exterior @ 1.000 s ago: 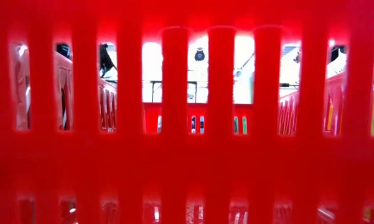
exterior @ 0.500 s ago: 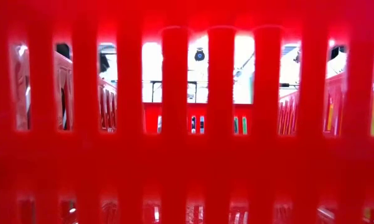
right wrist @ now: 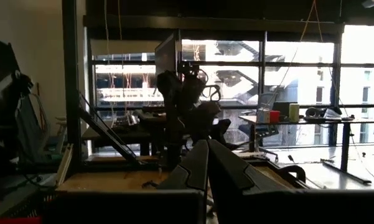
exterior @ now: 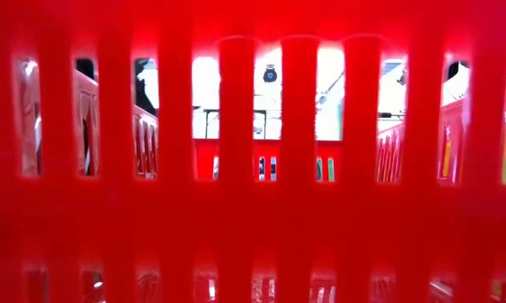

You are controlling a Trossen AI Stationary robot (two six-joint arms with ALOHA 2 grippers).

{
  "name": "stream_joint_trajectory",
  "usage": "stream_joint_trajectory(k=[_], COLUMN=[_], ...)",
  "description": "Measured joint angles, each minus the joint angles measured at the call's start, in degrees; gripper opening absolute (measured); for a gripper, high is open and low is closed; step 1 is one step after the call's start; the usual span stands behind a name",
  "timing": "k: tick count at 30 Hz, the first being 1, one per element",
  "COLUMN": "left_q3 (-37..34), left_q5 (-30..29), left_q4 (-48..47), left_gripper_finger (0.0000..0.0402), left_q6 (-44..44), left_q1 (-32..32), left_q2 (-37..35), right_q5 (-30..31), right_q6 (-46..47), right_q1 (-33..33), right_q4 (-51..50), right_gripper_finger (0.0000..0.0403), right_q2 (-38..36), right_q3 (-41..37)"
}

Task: Pick & Place Travel size toiletries
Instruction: Put the blue shave cream into the red bin

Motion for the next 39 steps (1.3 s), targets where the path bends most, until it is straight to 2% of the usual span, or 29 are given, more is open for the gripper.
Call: stream_joint_trajectory(k=[2,5,8,13,20,28,34,39], left_q3=[0.0,0.0,0.0,-1.26,-11.48,-11.13,-11.13,-11.13], left_q5=[-5.49,-12.8,-15.76,-15.92,-10.79,-10.72,-10.22,-7.93], left_q4=[0.52,0.43,0.47,3.7,27.58,27.7,27.28,27.32], left_gripper_finger=[0.0135,0.0135,0.0135,0.0135,0.0135,0.0135,0.0135,0.0135], left_q6=[0.67,1.06,2.42,3.6,7.5,9.71,9.71,9.71], left_q1=[-3.23,-7.29,-10.15,-12.91,-13.42,-13.39,-13.39,-13.39], left_q2=[0.36,0.46,0.46,0.46,0.55,0.59,0.62,0.62], right_q5=[1.33,6.85,11.09,14.78,15.45,25.64,25.41,24.39], right_q6=[4.04,11.93,18.37,22.69,22.2,31.41,31.07,31.01], right_q1=[0.0,0.19,0.77,2.34,4.57,6.5,6.52,6.49], right_q4=[0.87,0.68,-0.27,5.42,23.41,24.9,27.32,27.28], right_gripper_finger=[0.0002,0.0002,0.0002,0.0002,0.0002,0.0002,0.0002,0.0002], right_q2=[0.0,0.32,3.68,12.42,26.9,46.5,60.72,69.56], right_q3=[0.0,0.0,0.0,0.02,0.15,7.74,18.59,27.66])
